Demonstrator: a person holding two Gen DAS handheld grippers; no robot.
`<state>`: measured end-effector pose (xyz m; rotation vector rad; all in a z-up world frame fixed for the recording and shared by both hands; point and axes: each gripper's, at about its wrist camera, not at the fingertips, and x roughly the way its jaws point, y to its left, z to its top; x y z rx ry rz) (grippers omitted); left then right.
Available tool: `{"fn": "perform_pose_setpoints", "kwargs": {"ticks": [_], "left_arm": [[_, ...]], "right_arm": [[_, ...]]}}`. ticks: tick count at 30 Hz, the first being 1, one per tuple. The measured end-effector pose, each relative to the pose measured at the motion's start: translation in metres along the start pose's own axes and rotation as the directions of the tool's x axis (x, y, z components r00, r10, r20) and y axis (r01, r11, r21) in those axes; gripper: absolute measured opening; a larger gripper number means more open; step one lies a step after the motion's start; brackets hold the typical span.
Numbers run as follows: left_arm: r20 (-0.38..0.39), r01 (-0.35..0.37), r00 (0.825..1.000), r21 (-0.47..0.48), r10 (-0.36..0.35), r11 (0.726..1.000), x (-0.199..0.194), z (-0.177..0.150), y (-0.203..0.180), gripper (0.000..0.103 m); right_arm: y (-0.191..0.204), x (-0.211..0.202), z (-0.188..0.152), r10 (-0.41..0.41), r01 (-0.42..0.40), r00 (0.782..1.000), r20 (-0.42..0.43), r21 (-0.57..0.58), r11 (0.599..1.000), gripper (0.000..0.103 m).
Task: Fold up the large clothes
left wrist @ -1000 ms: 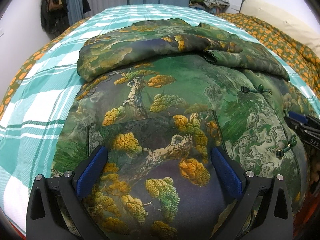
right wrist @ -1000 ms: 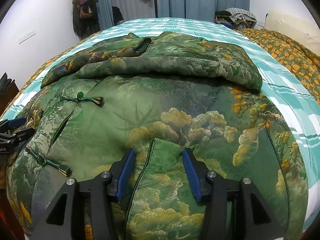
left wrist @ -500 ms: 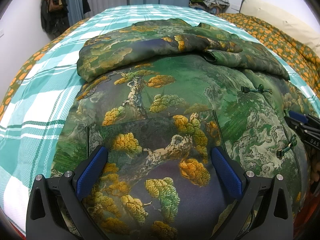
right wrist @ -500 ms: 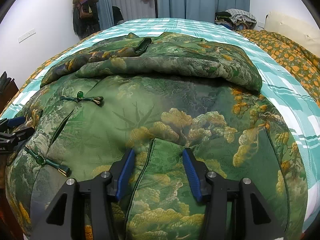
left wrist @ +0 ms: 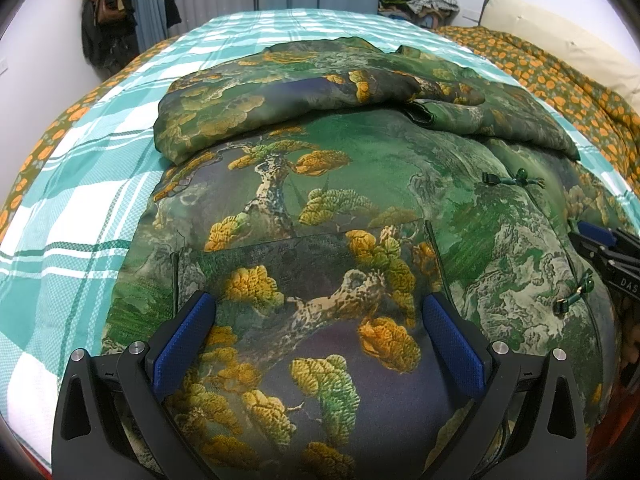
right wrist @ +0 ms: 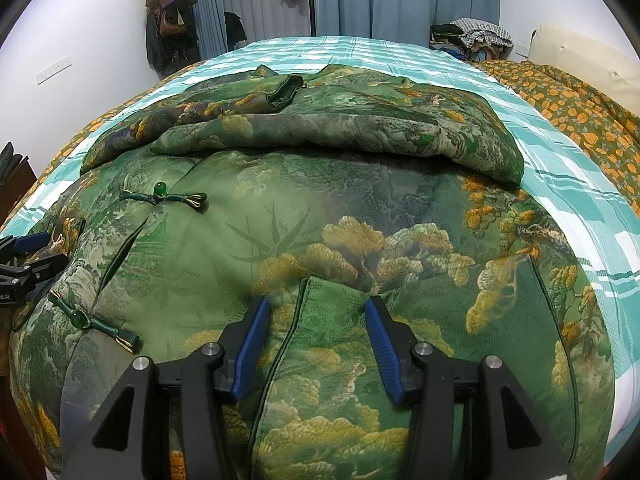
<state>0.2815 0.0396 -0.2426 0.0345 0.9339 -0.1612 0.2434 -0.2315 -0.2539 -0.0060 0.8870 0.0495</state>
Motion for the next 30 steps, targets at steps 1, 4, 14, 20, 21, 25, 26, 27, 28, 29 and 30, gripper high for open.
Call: {"fn": "perform_pose_setpoints", "kwargs": {"ticks": [1,4,14,20,21,25,26,27,28,29,30], "left_arm": [[0.000,0.000,1.000,0.000,0.000,1.000,0.000,0.000,0.000,0.102],[0.001,-0.001,1.000,0.000,0.001,1.000,0.000,0.000,0.000,0.102],[-0.019,-0.005,1.000,0.000,0.005,1.000,-0.001,0.001,0.000,0.102],[-0.115,-0.002,0.993,0.004,0.003,1.000,-0.012,0.002,0.001,0.102],[-0.130,0.004,0.992,0.004,-0.003,1.000,-0.015,0.001,0.001,0.102],[-0.187,0.052,0.981,0.005,-0.050,0.999,-0.035,-0.006,0.005,0.102],[-0.198,0.078,0.977,-0.003,-0.077,0.997,-0.044,-0.009,0.010,0.102],[-0.197,0.091,0.976,-0.011,-0.092,0.996,-0.051,-0.010,0.013,0.102],[-0.186,0.103,0.977,-0.031,-0.107,0.994,-0.061,-0.011,0.021,0.102],[-0.168,0.112,0.978,-0.059,-0.120,0.992,-0.071,-0.011,0.031,0.102],[-0.155,0.118,0.979,-0.085,-0.130,0.989,-0.077,-0.011,0.039,0.102]], "right_arm": [[0.000,0.000,0.000,0.000,0.000,1.000,0.000,0.000,1.000,0.051],[0.000,0.000,0.000,0.000,0.000,1.000,0.000,0.000,1.000,0.051],[0.000,-0.001,0.002,-0.003,0.003,1.000,-0.013,0.000,1.000,0.051],[-0.002,-0.012,0.011,0.008,-0.009,0.994,-0.112,-0.010,1.000,0.051],[-0.005,-0.016,0.012,0.018,-0.020,0.990,-0.137,-0.012,1.000,0.051],[-0.023,-0.034,0.009,0.093,-0.087,0.973,-0.213,0.036,0.996,0.051],[-0.029,-0.039,0.008,0.118,-0.109,0.968,-0.222,0.051,0.993,0.051],[-0.039,-0.046,0.008,0.150,-0.136,0.962,-0.226,0.077,0.988,0.051],[-0.054,-0.056,0.007,0.148,-0.127,0.962,-0.229,0.105,0.986,0.051],[-0.065,-0.063,0.006,0.129,-0.104,0.966,-0.225,0.119,0.987,0.051],[-0.079,-0.070,0.006,0.107,-0.079,0.970,-0.216,0.135,0.988,0.051]]}}
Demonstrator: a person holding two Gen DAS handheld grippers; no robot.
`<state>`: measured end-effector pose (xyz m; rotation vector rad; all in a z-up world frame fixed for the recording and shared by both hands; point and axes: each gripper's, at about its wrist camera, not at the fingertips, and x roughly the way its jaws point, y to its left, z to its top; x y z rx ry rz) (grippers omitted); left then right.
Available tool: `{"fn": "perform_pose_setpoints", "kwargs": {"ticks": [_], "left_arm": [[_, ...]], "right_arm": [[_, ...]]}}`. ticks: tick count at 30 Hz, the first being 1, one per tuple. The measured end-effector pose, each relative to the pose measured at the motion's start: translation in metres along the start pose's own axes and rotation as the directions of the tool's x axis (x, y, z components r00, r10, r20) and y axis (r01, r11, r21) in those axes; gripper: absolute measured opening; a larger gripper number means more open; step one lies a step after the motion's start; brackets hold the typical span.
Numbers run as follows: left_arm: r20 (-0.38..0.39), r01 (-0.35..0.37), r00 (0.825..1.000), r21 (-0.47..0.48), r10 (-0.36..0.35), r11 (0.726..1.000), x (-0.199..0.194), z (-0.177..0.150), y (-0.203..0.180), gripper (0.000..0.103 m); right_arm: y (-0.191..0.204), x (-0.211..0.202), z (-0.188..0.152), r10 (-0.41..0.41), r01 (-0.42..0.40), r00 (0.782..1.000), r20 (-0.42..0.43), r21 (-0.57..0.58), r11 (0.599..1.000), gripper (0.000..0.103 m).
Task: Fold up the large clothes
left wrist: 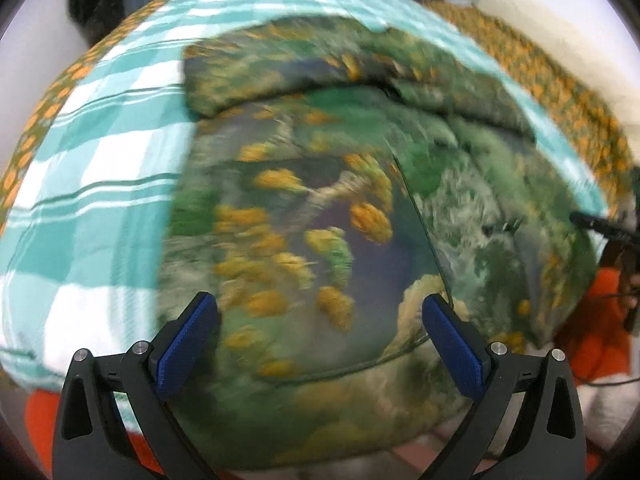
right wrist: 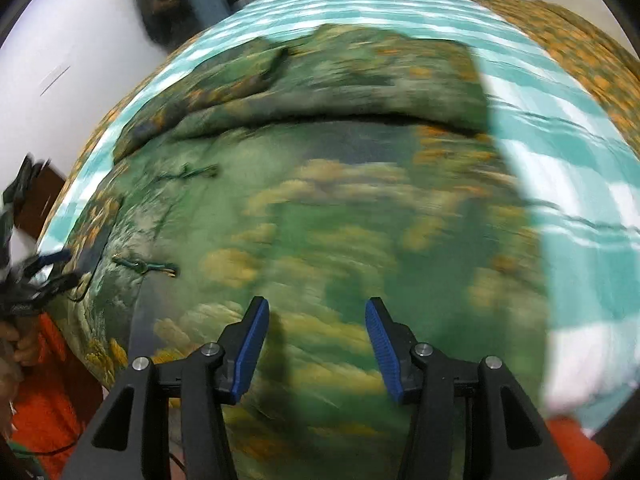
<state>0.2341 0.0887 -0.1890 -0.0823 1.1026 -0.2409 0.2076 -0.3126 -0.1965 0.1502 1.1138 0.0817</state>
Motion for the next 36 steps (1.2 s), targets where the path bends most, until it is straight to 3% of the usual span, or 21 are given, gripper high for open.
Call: {"fn": "perform_pose_setpoints", "kwargs": {"ticks": [3,6,9,12,15,19,21,23,25,26,32,36], "left_arm": [[0.024,0.032,0.999,-0.106,-0.029,0.994,-0.013,0.004,0.039,0.102],[-0.031,0.064,0.997,-0.222,-0.073,0.973,0.000,0.003,0.073,0.102],[-0.087,0.128,0.984,-0.278,-0.158,0.952,0.018,-0.005,0.082,0.102],[-0.131,0.196,0.963,-0.272,-0.237,0.942,0.031,-0.015,0.074,0.102],[-0.146,0.208,0.960,-0.210,-0.241,0.955,0.031,-0.021,0.060,0.102],[-0.178,0.223,0.950,-0.189,-0.256,0.956,0.030,-0.020,0.053,0.101],[-0.196,0.218,0.947,-0.194,-0.256,0.956,0.030,-0.018,0.052,0.089],[-0.239,0.163,0.949,-0.186,-0.206,0.969,0.029,-0.019,0.054,0.046],[-0.253,0.174,0.940,-0.221,-0.229,0.960,0.024,-0.021,0.064,0.022],[-0.239,0.198,0.936,-0.251,-0.259,0.947,0.018,-0.019,0.068,0.016],[-0.154,0.255,0.944,-0.225,-0.293,0.940,-0.025,-0.009,0.063,0.011],[-0.144,0.259,0.946,-0.210,-0.292,0.943,-0.040,-0.009,0.061,0.010]], "right_arm": [[-0.048,-0.026,-0.003,-0.067,0.065,0.997,0.033,0.078,0.995,0.056],[-0.092,-0.036,-0.005,-0.097,0.094,0.995,0.011,0.148,0.985,0.061],[-0.117,-0.028,-0.014,-0.001,0.012,0.998,-0.061,0.185,0.983,0.061],[-0.124,-0.019,-0.025,0.103,-0.082,0.991,-0.089,0.217,0.973,0.061],[-0.117,-0.003,-0.043,0.245,-0.203,0.958,-0.152,0.245,0.948,0.063],[-0.110,-0.006,-0.048,0.246,-0.210,0.955,-0.164,0.209,0.955,0.063],[-0.112,-0.007,-0.045,0.273,-0.223,0.939,-0.207,0.238,0.946,0.063],[-0.112,-0.012,-0.041,0.299,-0.248,0.931,-0.208,0.240,0.939,0.062],[-0.105,-0.020,-0.036,0.309,-0.267,0.928,-0.206,0.209,0.941,0.042],[-0.101,-0.023,-0.032,0.303,-0.265,0.931,-0.204,0.193,0.945,0.019],[-0.082,-0.057,-0.008,0.351,-0.326,0.926,-0.137,0.176,0.929,0.013],[-0.077,-0.077,-0.001,0.367,-0.347,0.924,-0.108,0.166,0.923,0.013]]}}
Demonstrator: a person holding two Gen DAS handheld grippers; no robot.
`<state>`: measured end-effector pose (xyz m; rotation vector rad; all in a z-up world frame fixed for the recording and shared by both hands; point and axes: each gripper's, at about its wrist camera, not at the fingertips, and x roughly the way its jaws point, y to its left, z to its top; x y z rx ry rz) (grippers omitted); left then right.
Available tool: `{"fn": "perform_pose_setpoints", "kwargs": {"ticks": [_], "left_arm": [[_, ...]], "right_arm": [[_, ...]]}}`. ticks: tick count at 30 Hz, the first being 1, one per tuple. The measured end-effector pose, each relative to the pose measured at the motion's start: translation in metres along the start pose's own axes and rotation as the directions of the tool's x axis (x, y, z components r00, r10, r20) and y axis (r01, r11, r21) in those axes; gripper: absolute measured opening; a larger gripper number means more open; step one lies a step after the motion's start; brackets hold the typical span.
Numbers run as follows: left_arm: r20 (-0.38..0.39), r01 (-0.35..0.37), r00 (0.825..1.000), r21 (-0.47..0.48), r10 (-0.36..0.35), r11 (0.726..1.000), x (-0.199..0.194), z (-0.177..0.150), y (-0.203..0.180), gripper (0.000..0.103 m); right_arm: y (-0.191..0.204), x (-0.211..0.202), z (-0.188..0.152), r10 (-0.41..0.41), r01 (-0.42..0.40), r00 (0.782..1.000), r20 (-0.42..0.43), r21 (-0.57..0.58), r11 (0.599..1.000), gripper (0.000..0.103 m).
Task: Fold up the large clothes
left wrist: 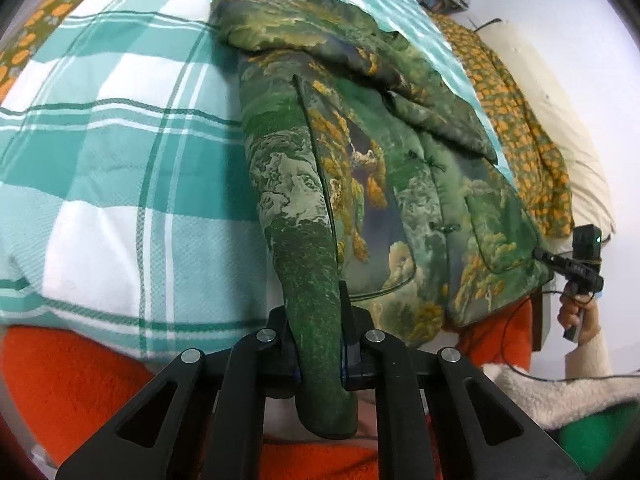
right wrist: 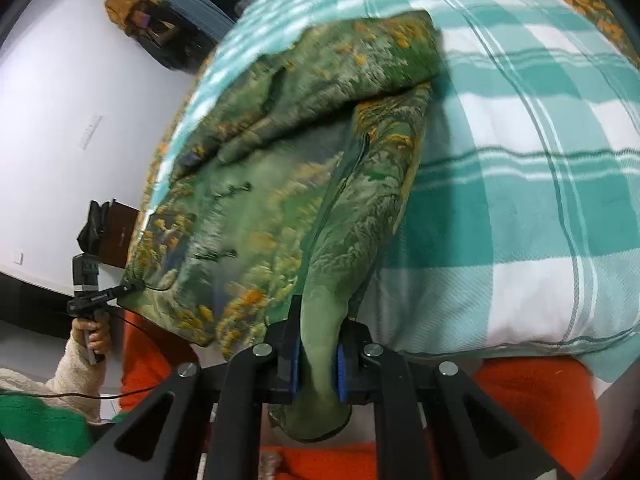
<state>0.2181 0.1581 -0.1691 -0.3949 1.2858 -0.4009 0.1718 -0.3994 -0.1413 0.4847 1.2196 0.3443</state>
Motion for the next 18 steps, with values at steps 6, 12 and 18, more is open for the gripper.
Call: {"fn": "perform_pose_setpoints", "kwargs": {"ticks": [6,12,18], "left_arm": [[-0.064,-0.013,0.998,-0.050,0.010,0.999,-0.019,-0.033,0.014,0.010],[-0.055,0.052,0.997,-0.151,-0.061,0.987,-0.058,-0.058,0.026,0.010],[0.158,0.189,0.973,-0.151,-0.165,0.970,-0.093,0.017,0.021,0.010]], "right_arm": [[0.007,-0.014,-0.020,0.019,-0.018,0.999,-0.038,0.014,1.000,0.013],[0.008,-0.028,-0.049,0.144,-0.139,0.989,-0.038,0.112,0.984,0.013],[0.015,-0.044,0.013,0.250,-0.261,0.957,0.149,0.060,0.963,0.012]]}}
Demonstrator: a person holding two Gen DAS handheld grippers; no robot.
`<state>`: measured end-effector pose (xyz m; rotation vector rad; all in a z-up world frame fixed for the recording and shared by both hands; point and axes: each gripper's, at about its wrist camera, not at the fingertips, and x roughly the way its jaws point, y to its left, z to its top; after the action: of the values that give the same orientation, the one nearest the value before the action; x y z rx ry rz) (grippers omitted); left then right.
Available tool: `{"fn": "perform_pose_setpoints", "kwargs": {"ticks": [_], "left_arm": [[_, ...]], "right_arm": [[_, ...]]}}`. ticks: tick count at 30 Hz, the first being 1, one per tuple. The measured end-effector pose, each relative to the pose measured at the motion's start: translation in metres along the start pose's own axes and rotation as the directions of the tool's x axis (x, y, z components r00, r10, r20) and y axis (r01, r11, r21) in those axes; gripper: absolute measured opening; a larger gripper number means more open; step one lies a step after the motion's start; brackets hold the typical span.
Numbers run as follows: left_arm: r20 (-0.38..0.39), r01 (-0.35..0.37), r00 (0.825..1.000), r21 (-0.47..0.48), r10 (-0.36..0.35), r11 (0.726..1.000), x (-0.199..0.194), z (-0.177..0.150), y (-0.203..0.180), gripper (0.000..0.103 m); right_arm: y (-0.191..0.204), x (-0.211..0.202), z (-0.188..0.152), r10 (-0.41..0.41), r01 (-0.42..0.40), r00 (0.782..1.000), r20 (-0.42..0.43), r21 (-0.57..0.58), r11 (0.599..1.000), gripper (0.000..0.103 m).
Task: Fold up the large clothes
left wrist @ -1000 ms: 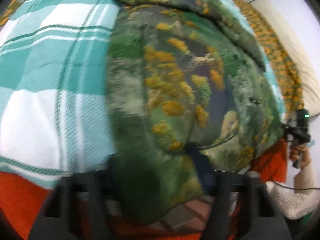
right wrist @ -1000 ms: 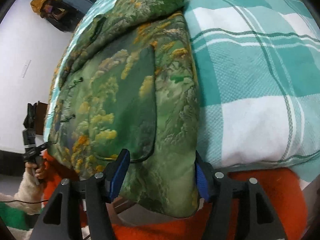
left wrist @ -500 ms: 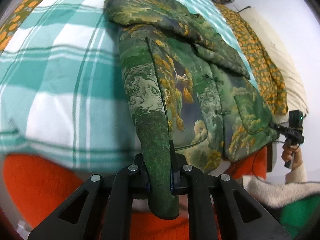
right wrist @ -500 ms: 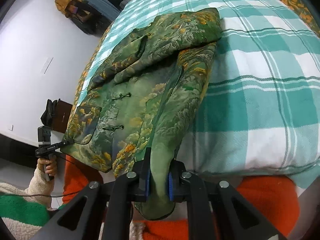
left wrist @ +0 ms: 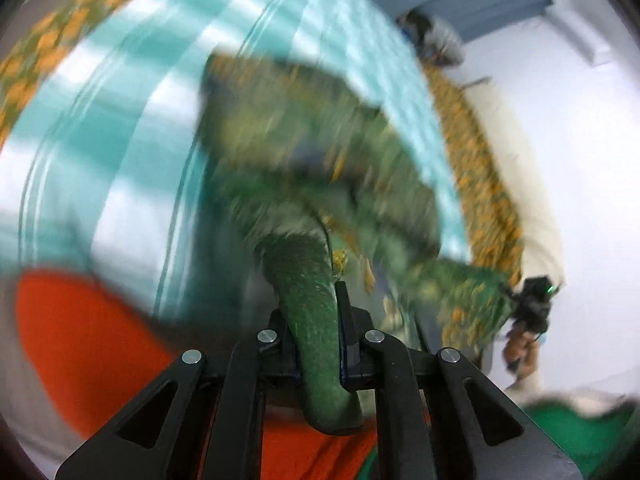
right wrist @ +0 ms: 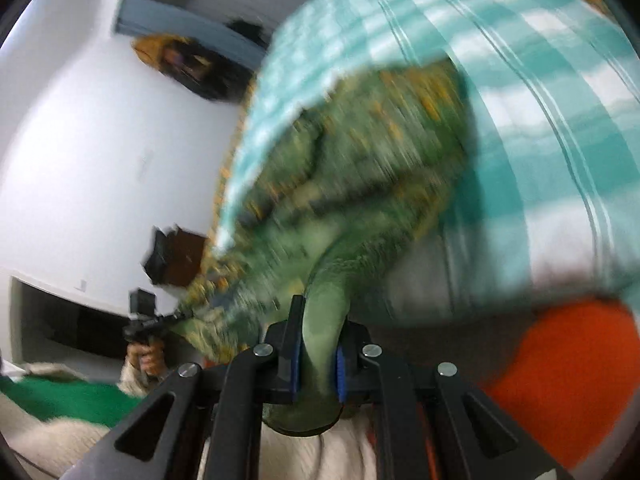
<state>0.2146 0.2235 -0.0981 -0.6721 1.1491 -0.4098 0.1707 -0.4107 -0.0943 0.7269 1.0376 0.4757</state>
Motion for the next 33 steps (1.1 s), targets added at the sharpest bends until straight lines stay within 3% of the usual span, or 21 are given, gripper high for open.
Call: {"fn": "perform_pose_setpoints", "kwargs": {"ticks": [4,8,11,15,17,19,21,22,23,24,26,28,30,33], "left_arm": [[0.098,0.010,0.995,0.015,-0.011,1.000,0.027,0.077,-0.009,0.010],[0.129,-0.011,0.991,-0.056,0.019,0.998,0.080,0.140,0.007,0.010],[0.144,-0.040,0.988,-0.097,0.054,0.994,0.114,0.168,0.017,0.013],[0.130,-0.116,0.982,-0.142,0.135,0.983,0.154,0.179,0.030,0.023],[0.129,-0.113,0.983,-0.152,0.133,0.982,0.160,0.179,0.034,0.049],[0.133,-0.055,0.988,-0.147,0.075,0.988,0.157,0.180,0.033,0.059],[0.143,-0.028,0.989,-0.128,0.047,0.991,0.148,0.181,0.029,0.065],[0.154,-0.020,0.987,-0.111,0.037,0.994,0.140,0.181,0.027,0.074],[0.178,-0.031,0.983,-0.087,0.047,0.996,0.130,0.180,0.024,0.085],[0.201,-0.048,0.978,-0.064,0.060,0.997,0.121,0.180,0.020,0.089],[0.230,-0.067,0.971,-0.013,0.068,0.998,0.106,0.177,0.017,0.093],[0.207,-0.065,0.977,0.038,0.056,0.997,0.100,0.174,0.019,0.094],[0.129,-0.073,0.990,0.096,0.060,0.993,0.107,0.170,0.021,0.095],[0.021,-0.130,0.991,0.147,0.129,0.981,0.138,0.165,0.021,0.095]], "right_arm": [[-0.006,0.027,0.064,0.016,-0.014,0.995,0.103,-0.019,1.000,0.012],[-0.037,0.077,0.129,-0.010,0.006,0.986,0.164,0.027,1.000,0.012],[-0.070,0.114,0.159,-0.086,0.069,0.981,0.174,0.101,0.993,0.012],[-0.114,0.159,0.173,-0.167,0.127,0.972,0.164,0.232,0.964,0.014],[-0.124,0.166,0.169,-0.165,0.108,0.969,0.184,0.286,0.952,0.015],[-0.130,0.166,0.169,-0.132,0.060,0.971,0.198,0.332,0.941,0.021],[-0.131,0.163,0.174,-0.080,0.000,0.974,0.211,0.353,0.936,0.044],[-0.128,0.156,0.171,-0.064,-0.020,0.973,0.222,0.355,0.935,0.050],[-0.125,0.151,0.173,-0.057,-0.030,0.971,0.234,0.354,0.935,0.061],[-0.123,0.145,0.174,-0.057,-0.034,0.968,0.246,0.349,0.937,0.075],[-0.114,0.129,0.182,-0.064,-0.029,0.957,0.282,0.314,0.949,0.082],[-0.102,0.120,0.185,-0.093,0.020,0.955,0.281,0.253,0.967,0.082],[-0.085,0.120,0.188,-0.178,0.147,0.956,0.235,0.145,0.978,0.082],[-0.070,0.137,0.186,-0.294,0.299,0.944,0.150,-0.007,0.954,0.082]]}}
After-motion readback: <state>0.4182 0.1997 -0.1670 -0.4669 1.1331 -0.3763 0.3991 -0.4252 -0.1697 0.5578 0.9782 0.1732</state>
